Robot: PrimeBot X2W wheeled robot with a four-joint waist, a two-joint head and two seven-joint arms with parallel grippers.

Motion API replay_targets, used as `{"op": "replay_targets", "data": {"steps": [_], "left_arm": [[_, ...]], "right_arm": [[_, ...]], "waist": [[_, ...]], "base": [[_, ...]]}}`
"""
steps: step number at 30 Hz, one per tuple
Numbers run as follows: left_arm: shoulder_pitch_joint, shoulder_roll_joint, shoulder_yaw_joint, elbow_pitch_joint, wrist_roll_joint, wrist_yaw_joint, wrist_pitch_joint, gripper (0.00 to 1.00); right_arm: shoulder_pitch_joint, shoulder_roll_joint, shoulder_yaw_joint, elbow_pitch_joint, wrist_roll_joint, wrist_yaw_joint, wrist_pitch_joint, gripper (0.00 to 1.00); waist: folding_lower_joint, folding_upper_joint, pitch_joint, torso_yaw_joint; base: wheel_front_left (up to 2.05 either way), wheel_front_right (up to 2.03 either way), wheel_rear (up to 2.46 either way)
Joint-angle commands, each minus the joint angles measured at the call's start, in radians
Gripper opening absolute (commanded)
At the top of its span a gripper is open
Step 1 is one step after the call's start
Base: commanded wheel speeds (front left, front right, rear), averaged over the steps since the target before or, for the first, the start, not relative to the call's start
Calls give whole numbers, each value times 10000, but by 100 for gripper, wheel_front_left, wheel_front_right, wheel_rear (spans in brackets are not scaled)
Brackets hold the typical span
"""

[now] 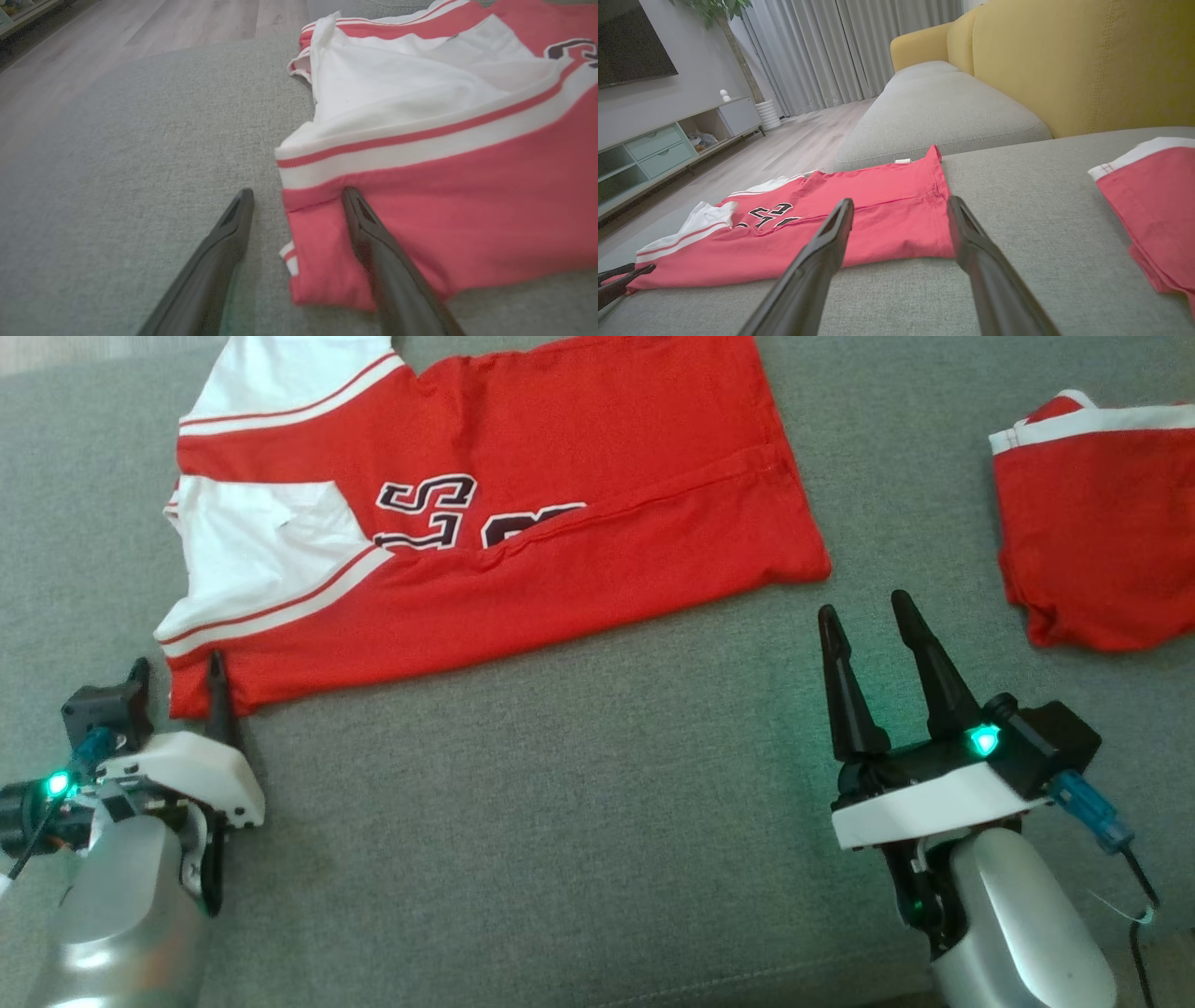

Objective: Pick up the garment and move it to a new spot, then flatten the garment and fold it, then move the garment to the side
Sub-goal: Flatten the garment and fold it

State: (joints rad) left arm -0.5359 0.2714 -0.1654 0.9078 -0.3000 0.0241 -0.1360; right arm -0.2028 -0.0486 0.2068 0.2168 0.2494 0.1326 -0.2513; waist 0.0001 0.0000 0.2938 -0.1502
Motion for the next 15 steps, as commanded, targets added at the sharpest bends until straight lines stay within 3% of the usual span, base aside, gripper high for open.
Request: {"op": "replay_targets", "data": {"steps": [1,2,3,4,9,15], "left_arm": [[242,158,105,357,-116,-86,266,100],[245,113,88,425,-142,-126,213,82],[250,81,65,455,-143,-148,83,12],[253,49,43,455,-138,-162,-95,0],[241,-162,-83,-126,-15,-184,-1042,0],[549,-501,-112,-2147,266,-124,-1249,0]], "right_arm": [[-265,-17,142,-329,63,-19,-105,100],[-252,-17,113,-304,63,-19,-105,100],[-237,-17,80,-276,48,-19,-105,100],[-229,-17,44,-247,27,-19,-105,100],[-255,-17,-206,-91,-210,-19,-105,100],[-694,-17,-906,1188,-1533,-19,142,100]], "waist": [[-1,0,-66,20],[-1,0,-118,41],[-1,0,-172,73],[-1,0,-228,114],[-1,0,-532,466],[-1,0,-751,1101]], "base": [[0,0,0],[0,0,0],[0,0,0],[0,0,0],[0,0,0],[0,0,0]]}}
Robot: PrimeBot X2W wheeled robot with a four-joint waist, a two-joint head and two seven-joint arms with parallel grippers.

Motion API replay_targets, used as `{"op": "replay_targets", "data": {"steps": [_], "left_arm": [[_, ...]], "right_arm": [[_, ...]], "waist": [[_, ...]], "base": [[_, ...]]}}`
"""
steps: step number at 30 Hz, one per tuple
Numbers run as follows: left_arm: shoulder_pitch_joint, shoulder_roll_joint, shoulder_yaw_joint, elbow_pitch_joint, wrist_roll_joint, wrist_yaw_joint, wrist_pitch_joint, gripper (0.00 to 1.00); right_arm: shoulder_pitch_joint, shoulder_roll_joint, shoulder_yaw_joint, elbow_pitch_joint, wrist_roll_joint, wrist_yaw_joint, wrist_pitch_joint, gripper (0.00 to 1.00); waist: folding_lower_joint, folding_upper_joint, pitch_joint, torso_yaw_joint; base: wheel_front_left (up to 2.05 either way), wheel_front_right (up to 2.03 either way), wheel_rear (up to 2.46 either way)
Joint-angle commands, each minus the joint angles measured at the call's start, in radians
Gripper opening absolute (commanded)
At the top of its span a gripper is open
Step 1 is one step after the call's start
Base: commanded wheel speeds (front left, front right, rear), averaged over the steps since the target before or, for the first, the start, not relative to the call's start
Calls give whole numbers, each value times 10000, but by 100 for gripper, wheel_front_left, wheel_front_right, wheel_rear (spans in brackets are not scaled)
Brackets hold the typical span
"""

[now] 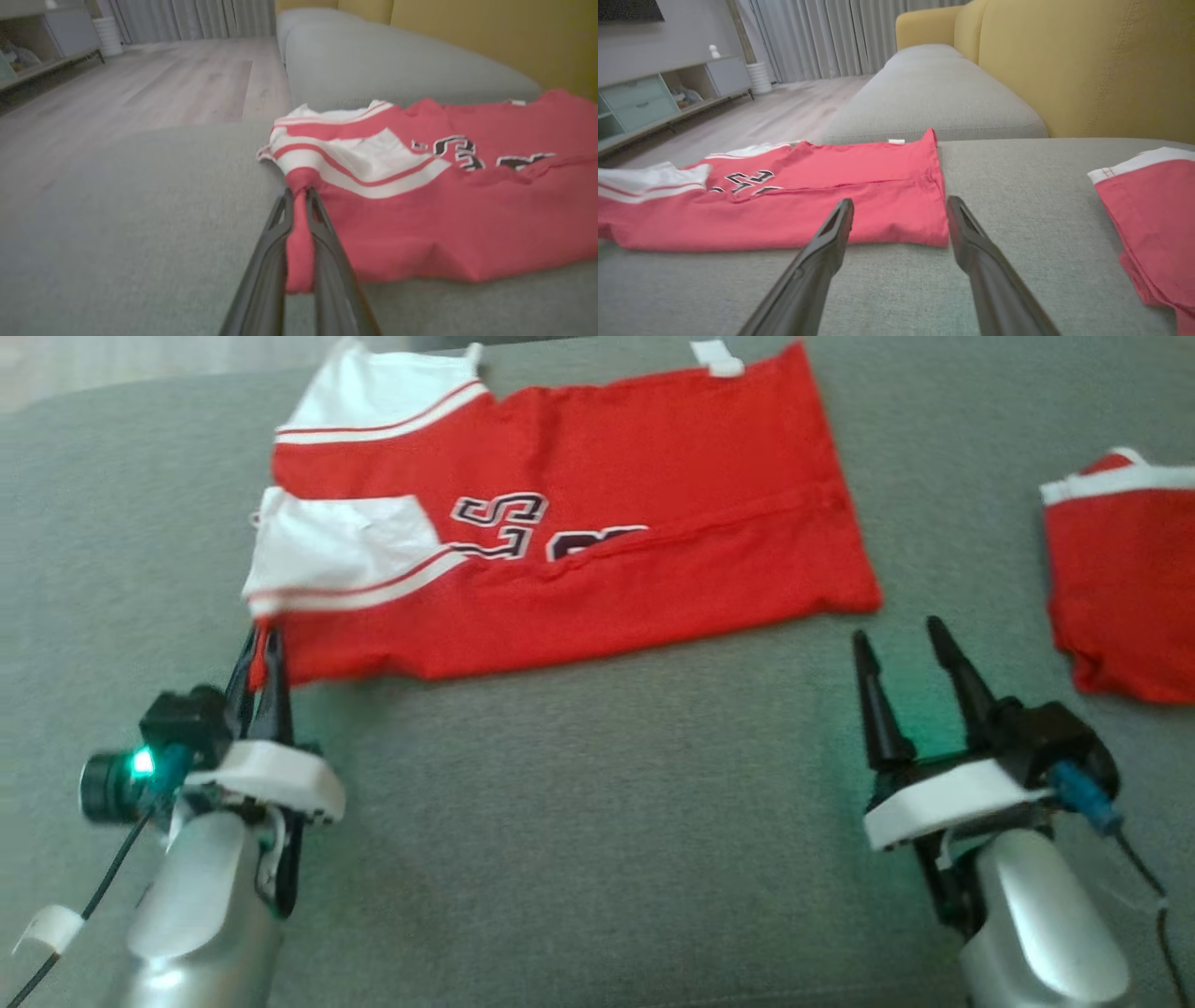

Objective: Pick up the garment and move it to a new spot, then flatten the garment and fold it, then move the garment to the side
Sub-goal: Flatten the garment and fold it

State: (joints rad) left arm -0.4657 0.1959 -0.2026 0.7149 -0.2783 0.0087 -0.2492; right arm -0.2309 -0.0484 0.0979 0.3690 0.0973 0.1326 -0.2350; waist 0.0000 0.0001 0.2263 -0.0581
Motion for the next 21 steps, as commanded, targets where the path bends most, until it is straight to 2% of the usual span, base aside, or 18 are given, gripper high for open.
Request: {"op": "replay_targets", "data": {"steps": [1,5,9,10,11,21], "left_arm": [[-39,218,277,-657,113,36,-119,0],[394,119,159,-1883,386,-76,-123,0],[546,35,-150,-2377,612,-271,-124,0],[546,35,-150,-2377,612,-271,-124,0],[535,-27,-254,-2462,651,-328,-124,0],[475,-220,-457,-2649,729,-414,-125,0]], "right_arm": [[-587,-18,5,-117,-180,-19,149,100],[-1412,-18,-810,807,-745,-19,1039,100],[-2241,-18,-1433,1930,-1187,-19,2137,100],[-2241,-18,-1433,1930,-1187,-19,2137,100],[-2611,-18,-1709,2495,-1331,-19,2538,100],[-3567,-18,-2011,4309,-2531,-19,3489,100]], "waist": [[0,-1,-65,273],[0,-1,11,580],[0,-1,134,830],[0,-1,134,830],[0,-1,186,941],[0,-1,364,1203]], "base": [[0,0,0],[0,0,0],[0,0,0],[0,0,0],[0,0,0],[0,0,0]]}}
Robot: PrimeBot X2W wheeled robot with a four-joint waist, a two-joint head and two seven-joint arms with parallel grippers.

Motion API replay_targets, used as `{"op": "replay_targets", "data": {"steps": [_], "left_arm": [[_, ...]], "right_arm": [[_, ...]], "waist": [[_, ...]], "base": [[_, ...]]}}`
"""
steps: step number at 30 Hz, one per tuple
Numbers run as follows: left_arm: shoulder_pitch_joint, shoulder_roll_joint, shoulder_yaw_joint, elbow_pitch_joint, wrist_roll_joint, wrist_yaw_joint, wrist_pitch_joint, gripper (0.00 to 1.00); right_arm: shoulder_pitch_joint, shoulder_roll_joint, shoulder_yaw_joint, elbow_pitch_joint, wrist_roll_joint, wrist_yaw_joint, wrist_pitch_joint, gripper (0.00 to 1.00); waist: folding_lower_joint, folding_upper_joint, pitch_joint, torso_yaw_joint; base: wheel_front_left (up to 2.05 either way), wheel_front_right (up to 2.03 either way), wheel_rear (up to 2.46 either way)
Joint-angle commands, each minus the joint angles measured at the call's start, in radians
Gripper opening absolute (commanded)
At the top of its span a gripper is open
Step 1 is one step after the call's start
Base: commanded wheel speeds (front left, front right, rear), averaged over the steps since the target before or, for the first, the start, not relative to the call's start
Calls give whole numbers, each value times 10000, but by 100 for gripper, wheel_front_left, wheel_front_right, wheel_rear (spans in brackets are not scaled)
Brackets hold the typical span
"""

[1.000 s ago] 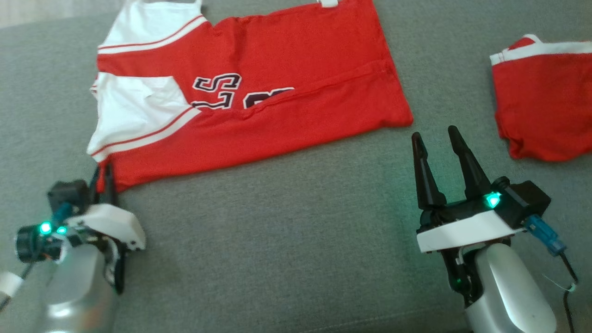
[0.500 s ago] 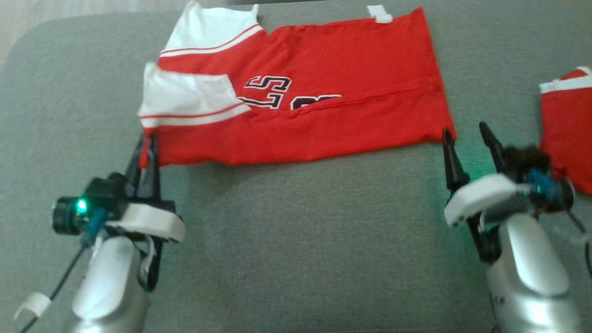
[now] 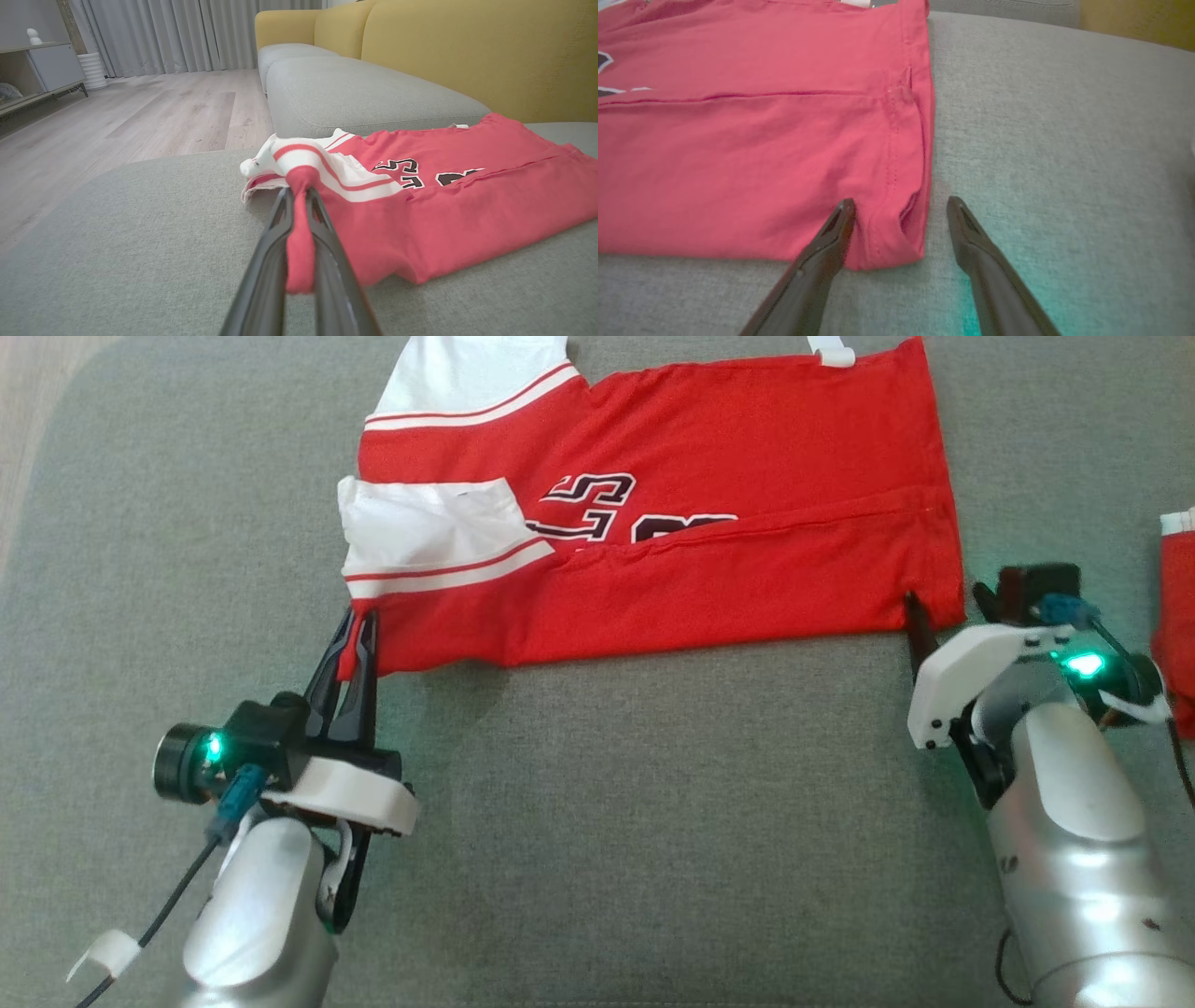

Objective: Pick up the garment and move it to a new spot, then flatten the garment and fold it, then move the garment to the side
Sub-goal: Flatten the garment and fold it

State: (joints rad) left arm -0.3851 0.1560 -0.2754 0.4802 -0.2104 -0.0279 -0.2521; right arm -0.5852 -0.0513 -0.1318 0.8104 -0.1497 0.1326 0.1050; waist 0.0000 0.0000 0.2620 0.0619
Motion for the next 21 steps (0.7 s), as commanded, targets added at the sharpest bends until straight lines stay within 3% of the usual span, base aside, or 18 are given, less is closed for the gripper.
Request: {"op": "replay_targets", "data": {"steps": [1,2,3,11,21], "left_arm": [[-325,171,278,-300,39,-56,-96,0],[-317,166,285,-283,24,-67,-96,0],[-311,168,290,-257,13,-76,-96,0],[-121,466,297,436,-51,-124,81,0],[1049,796,170,683,-379,-289,984,0]], "right_arm": [[-74,11,299,24,-217,-19,178,82],[-119,11,295,126,-366,-19,246,34],[-151,11,294,196,-510,-19,272,0],[-53,11,-190,373,-687,-19,-384,0],[1421,11,-343,26,-232,-19,-959,0]], "waist": [[0,0,19,8],[0,0,30,10],[0,0,35,8],[0,0,-398,-210],[0,0,-1695,-686]], "base": [[0,0,0],[0,0,0],[0,0,0],[0,0,0],[0,0,0]]}}
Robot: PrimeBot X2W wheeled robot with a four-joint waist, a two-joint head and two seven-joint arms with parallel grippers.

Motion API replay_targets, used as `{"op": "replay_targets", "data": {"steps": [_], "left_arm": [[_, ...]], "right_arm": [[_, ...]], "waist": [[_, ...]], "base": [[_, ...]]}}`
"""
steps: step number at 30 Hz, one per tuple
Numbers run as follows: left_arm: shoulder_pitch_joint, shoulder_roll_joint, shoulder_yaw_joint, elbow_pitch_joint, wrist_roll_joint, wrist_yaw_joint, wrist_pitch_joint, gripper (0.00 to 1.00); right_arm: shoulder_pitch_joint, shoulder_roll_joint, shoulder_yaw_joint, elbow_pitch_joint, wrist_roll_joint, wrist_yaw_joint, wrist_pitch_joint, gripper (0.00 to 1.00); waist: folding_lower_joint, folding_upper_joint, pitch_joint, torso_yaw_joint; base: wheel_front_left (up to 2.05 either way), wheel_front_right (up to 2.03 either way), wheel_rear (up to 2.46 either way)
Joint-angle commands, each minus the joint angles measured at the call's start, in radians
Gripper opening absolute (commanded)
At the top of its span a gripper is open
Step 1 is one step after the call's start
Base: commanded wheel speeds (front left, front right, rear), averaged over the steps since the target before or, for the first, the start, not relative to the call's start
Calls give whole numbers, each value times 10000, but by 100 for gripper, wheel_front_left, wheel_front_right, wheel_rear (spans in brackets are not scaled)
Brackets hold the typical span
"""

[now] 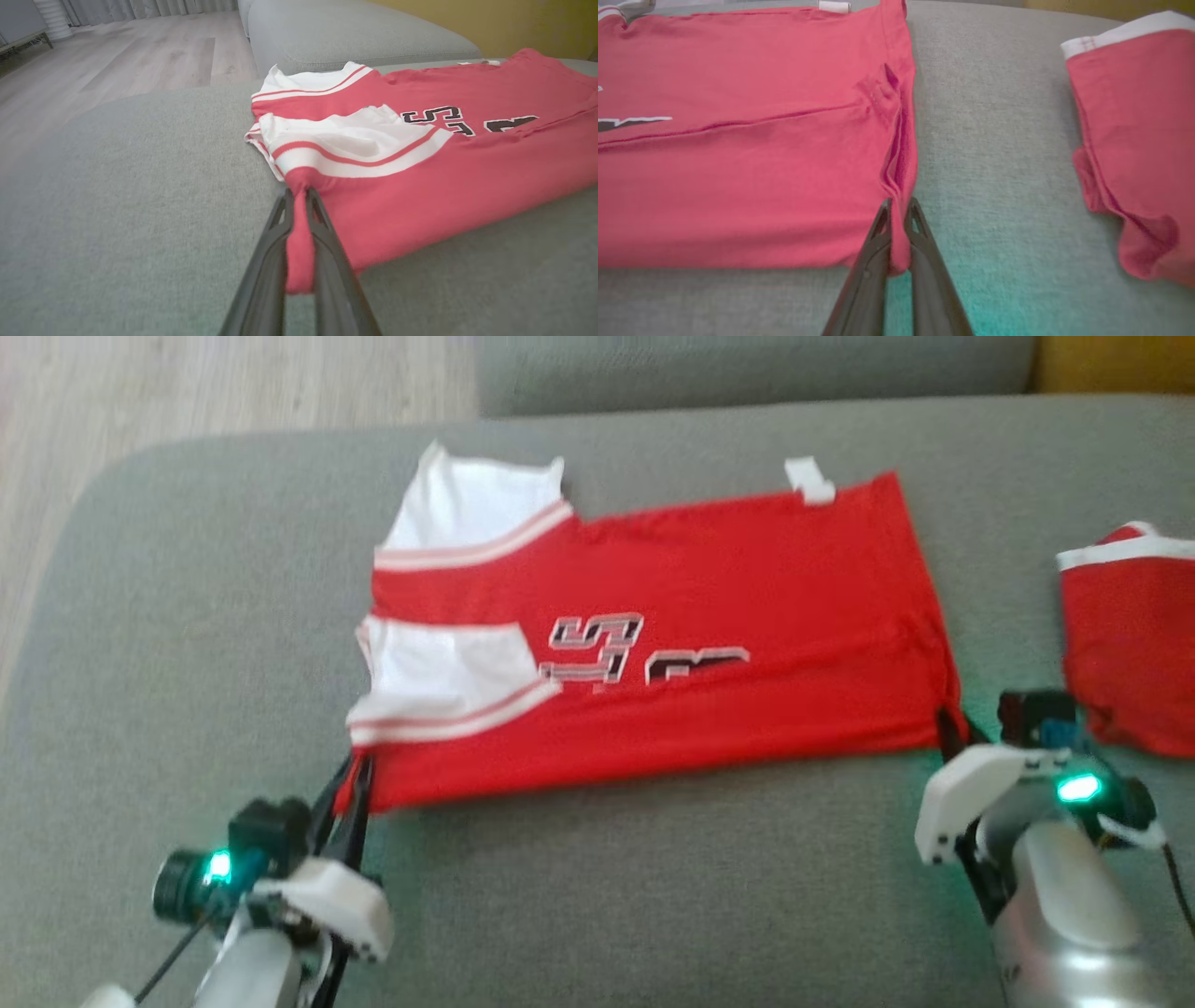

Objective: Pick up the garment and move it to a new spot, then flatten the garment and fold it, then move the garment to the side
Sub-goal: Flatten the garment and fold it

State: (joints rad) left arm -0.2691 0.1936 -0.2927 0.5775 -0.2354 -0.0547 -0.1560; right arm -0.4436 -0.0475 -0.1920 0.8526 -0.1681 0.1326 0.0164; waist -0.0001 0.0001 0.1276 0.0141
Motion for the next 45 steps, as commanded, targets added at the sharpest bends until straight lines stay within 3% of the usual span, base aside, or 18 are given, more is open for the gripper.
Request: {"op": "replay_targets", "data": {"steps": [1,8,14,15,16,17,18,19,27,32,37,40,45], "left_arm": [[58,461,338,-364,-182,-43,111,0],[1321,775,238,-1257,-467,-107,880,0],[1728,683,98,-1678,-593,-61,1091,0],[1743,653,65,-1702,-595,-51,1096,0],[1743,653,65,-1702,-595,-51,1096,0],[1746,626,35,-1713,-594,-40,1086,0],[1731,589,55,-1727,-604,13,995,44],[1704,549,103,-1738,-599,120,856,100],[1034,487,239,-2390,-92,644,-748,100],[375,522,311,-3079,115,513,-1014,100],[-822,943,406,-3398,246,51,-1039,100],[-1929,1418,449,-3349,333,-208,-699,100],[-3844,2154,294,-2639,-252,-647,967,100]], "right_arm": [[183,-28,304,-504,32,-19,-18,0],[1682,-28,441,-1905,885,-19,714,0],[2472,-28,707,-2998,1488,-19,1270,0],[2547,-28,720,-3175,1550,-19,1278,43],[2547,-28,720,-3175,1550,-19,1278,43],[2607,-28,721,-3345,1627,-19,1247,100],[2651,-28,773,-3504,1695,-19,1186,100],[2685,-28,874,-3681,1636,-19,1080,100],[2641,-28,1359,-4814,2022,-19,-988,100],[2510,-28,1785,-5047,2492,-19,-2013,100],[2215,-28,2154,-5296,2775,-19,-2448,100],[2009,-28,2345,-5565,3079,-19,-2606,100],[1832,-28,2508,-5948,3330,-19,-2733,100]], "waist": [[1,-1,-462,-246],[1,-1,-1018,-336],[1,-1,-1063,-397],[1,-1,-1053,-409],[1,-1,-1053,-409],[1,-1,-1035,-424],[1,-1,-1011,-438],[1,-1,-984,-460],[1,-1,-663,-719],[1,-1,-340,-960],[1,-1,325,-1336],[1,-1,886,-1596],[1,-1,1777,-1948]], "base": [[0,0,0],[0,0,0],[0,0,0],[0,0,0],[0,0,0],[0,0,0],[0,0,0],[0,0,0],[0,0,0],[0,0,0],[0,0,0],[0,0,0],[0,0,0]]}}
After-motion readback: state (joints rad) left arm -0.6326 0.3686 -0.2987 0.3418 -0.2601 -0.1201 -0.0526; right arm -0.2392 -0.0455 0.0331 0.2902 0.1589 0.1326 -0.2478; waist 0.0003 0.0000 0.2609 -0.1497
